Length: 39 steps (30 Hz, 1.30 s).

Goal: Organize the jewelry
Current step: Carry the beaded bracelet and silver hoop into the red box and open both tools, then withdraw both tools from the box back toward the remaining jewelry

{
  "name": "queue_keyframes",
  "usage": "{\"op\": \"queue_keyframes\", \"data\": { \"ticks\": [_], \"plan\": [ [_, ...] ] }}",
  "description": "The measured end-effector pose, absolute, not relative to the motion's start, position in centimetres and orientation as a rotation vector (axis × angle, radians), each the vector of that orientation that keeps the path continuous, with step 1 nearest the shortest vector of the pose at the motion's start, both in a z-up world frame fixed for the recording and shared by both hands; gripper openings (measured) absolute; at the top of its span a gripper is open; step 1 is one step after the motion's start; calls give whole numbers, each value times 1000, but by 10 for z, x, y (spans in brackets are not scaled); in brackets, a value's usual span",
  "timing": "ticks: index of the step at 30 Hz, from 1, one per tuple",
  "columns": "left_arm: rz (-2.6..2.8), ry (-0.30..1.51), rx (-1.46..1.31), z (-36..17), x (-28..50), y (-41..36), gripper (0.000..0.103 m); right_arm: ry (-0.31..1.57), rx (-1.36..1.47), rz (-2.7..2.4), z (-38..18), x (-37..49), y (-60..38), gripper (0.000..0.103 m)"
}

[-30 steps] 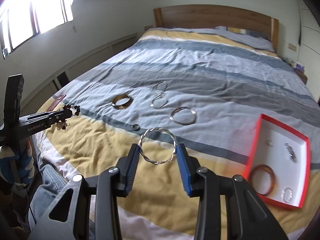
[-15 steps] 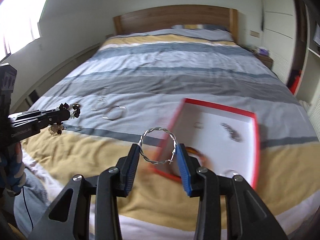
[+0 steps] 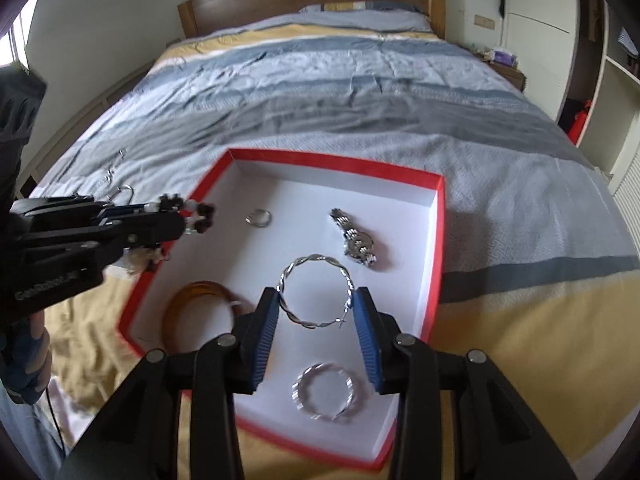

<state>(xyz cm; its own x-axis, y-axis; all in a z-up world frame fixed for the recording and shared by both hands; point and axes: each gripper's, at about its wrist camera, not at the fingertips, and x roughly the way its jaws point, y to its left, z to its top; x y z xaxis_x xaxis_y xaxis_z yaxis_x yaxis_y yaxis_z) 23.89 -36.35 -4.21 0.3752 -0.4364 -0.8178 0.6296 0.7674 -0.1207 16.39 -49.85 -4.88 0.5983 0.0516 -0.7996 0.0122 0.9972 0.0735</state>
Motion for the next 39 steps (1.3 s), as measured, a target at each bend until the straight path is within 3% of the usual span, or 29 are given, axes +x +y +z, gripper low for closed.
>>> {"op": "queue_keyframes", "data": {
  "ticks": [8,21,31,39],
  "plan": [
    [-646,1037,255,-79,260,-374,11,986,1,70,-72,182,-497,36],
    [-644,1041,272,-85,260,-377,13,1011,-38,65,-75,182,-496,37],
    [-642,1043,264,-75,249,-374,38,1027,-8,28,-68,169,-500,37],
    [-657,1013,239,-45,236,-361,42,970,44,-27,-36,138,-508,37]
  ]
}}
